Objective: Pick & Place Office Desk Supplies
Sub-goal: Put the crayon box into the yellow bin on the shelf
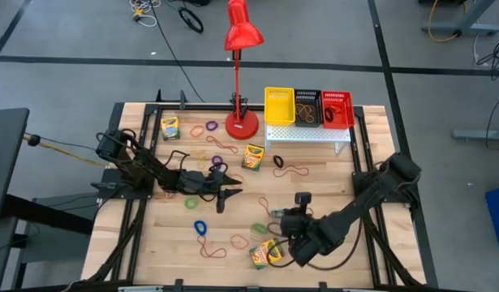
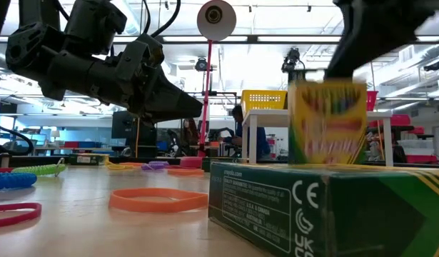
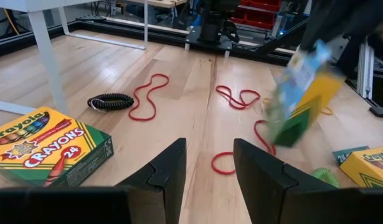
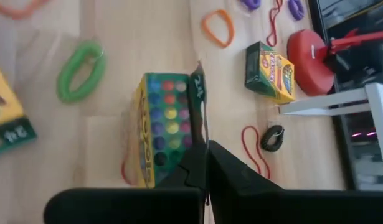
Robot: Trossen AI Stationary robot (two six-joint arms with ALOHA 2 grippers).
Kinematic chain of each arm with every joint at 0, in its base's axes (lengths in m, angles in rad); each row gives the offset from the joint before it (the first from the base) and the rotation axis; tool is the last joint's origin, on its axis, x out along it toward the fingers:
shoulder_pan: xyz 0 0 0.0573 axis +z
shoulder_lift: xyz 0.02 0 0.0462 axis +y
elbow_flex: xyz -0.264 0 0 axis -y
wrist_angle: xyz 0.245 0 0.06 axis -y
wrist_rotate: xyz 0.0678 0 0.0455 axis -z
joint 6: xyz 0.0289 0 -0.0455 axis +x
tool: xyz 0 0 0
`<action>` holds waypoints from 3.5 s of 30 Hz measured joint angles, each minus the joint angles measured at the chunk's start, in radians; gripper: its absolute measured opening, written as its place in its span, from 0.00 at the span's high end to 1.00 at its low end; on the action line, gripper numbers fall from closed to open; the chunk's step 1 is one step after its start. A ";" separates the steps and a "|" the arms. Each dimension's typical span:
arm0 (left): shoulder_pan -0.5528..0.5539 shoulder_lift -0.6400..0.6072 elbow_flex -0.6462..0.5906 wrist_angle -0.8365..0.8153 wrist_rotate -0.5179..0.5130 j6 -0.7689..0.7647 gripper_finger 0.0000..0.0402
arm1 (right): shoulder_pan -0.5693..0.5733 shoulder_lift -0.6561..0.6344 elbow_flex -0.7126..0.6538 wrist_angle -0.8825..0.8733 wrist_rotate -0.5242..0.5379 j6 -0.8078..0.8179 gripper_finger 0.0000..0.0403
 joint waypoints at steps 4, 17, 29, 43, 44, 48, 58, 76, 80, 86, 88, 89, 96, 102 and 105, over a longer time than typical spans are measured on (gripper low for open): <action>0.000 0.000 0.000 -0.002 0.000 0.000 0.65 | -0.037 -0.082 0.000 0.024 -0.101 0.052 0.98; 0.000 0.000 0.000 -0.005 0.000 0.000 0.65 | -0.110 -0.104 0.000 0.201 -0.326 0.082 0.98; 0.000 0.000 0.000 -0.008 0.000 -0.001 0.65 | -0.150 -0.101 -0.081 0.299 -0.405 0.081 0.98; 0.000 0.000 0.000 -0.007 0.000 -0.001 0.65 | -0.155 -0.101 -0.081 0.331 -0.445 0.054 0.98; 0.000 0.000 0.000 -0.007 0.000 -0.001 0.65 | -0.155 -0.101 -0.081 0.331 -0.446 0.054 0.98; 0.000 0.000 0.000 -0.007 0.000 -0.001 0.65 | -0.155 -0.101 -0.081 0.331 -0.446 0.053 0.98; 0.000 0.000 0.000 -0.007 0.000 -0.001 0.65 | -0.155 -0.102 -0.081 0.331 -0.446 0.047 0.98; 0.000 0.000 0.000 -0.007 0.000 -0.001 0.65 | -0.194 -0.102 -0.081 0.329 -0.499 0.031 0.98; 0.000 0.000 0.000 -0.007 0.000 -0.001 0.65 | -0.212 -0.102 -0.081 0.329 -0.522 0.016 0.98; 0.000 0.000 0.000 -0.007 0.000 -0.001 0.65 | -0.232 -0.102 -0.080 0.330 -0.532 0.000 0.98; 0.000 0.000 0.000 -0.007 0.000 -0.001 0.65 | -0.232 -0.102 -0.080 0.330 -0.535 -0.006 0.98; 0.000 0.000 0.000 -0.007 0.000 -0.001 0.65 | -0.233 -0.102 -0.080 0.330 -0.535 -0.006 0.98; 0.000 0.000 0.000 -0.007 0.000 -0.001 0.65 | -0.232 -0.102 -0.080 0.331 -0.539 -0.018 0.98; 0.000 0.000 0.000 -0.007 0.000 -0.001 0.65 | -0.263 -0.102 -0.080 0.331 -0.570 -0.045 0.98; 0.000 0.000 0.000 -0.007 0.000 -0.005 0.65 | -0.282 -0.102 -0.080 0.330 -0.583 -0.059 0.98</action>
